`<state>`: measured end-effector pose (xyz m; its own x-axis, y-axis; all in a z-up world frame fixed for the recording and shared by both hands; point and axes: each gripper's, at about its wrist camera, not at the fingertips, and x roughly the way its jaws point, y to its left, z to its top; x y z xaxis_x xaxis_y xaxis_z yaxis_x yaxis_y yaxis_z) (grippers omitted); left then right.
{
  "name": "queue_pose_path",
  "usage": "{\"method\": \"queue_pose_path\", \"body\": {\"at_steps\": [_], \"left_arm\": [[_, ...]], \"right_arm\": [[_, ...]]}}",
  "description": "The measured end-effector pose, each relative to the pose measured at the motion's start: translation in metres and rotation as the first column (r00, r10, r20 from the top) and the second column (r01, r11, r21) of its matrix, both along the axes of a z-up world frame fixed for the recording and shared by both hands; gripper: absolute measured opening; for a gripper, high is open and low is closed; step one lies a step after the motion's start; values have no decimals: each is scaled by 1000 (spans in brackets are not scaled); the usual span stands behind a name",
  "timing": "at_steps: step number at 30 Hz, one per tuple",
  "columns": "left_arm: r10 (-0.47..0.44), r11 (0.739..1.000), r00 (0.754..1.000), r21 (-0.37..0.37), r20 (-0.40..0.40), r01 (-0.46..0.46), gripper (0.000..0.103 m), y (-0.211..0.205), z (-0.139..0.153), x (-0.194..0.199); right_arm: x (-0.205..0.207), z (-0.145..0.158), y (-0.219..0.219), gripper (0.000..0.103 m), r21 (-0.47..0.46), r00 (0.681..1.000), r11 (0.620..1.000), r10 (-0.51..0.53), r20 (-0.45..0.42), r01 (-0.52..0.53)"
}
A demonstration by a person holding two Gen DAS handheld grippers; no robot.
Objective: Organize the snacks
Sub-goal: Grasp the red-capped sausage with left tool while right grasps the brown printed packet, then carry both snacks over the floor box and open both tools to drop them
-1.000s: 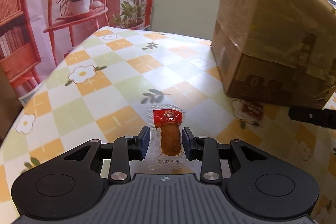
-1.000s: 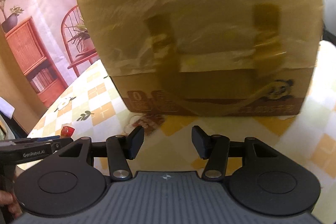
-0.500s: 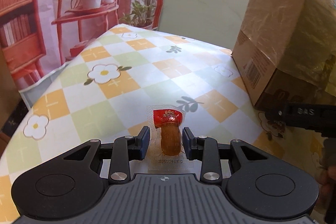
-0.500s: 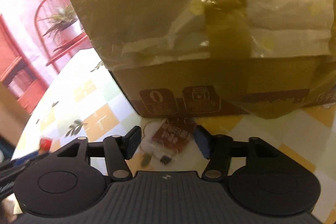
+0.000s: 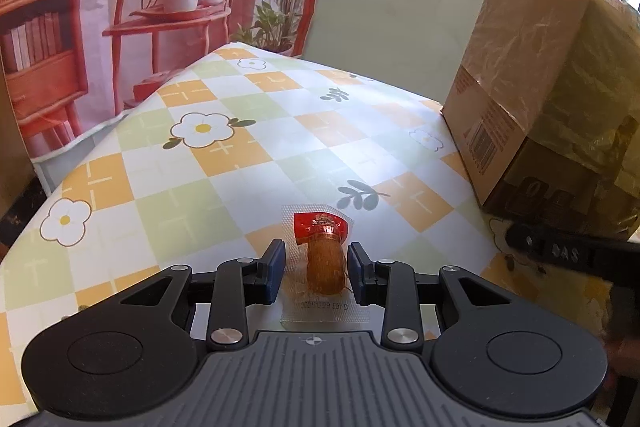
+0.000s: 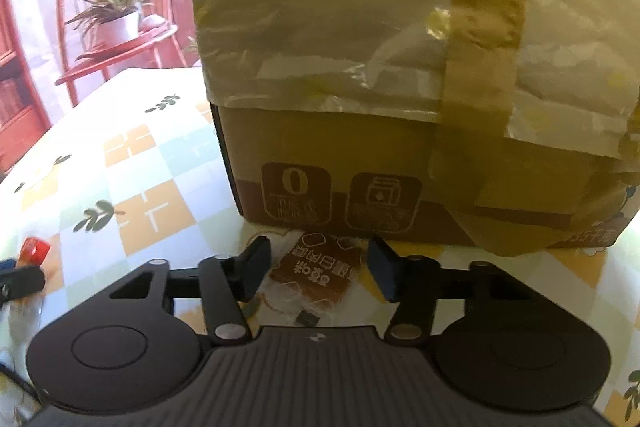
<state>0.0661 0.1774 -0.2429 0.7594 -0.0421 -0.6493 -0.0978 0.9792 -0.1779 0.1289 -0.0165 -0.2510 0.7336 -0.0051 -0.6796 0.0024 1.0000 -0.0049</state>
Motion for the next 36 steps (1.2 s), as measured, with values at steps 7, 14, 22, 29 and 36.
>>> {"method": "queue_pose_path", "body": {"at_steps": [7, 14, 22, 29, 36], "left_arm": [[-9, 1000, 1000, 1, -28, 9, 36, -5, 3, -3], [-42, 999, 999, 25, -14, 42, 36, -26, 16, -15], [-112, 992, 994, 52, 4, 112, 36, -68, 33, -23], [-212, 975, 976, 77, 53, 208, 36, -116, 57, -25], [-313, 949, 940, 85, 138, 303, 36, -164, 93, -22]], "right_arm": [[-28, 1, -24, 49, 13, 997, 997, 78, 7, -78], [-59, 1, -49, 46, 20, 994, 994, 110, 28, -110], [-86, 10, -71, 46, 69, 991, 992, 95, 97, -102], [-109, 29, -103, 46, 103, 977, 991, 62, 203, -84], [-124, 65, -118, 46, 77, 937, 992, 67, 342, -99]]}}
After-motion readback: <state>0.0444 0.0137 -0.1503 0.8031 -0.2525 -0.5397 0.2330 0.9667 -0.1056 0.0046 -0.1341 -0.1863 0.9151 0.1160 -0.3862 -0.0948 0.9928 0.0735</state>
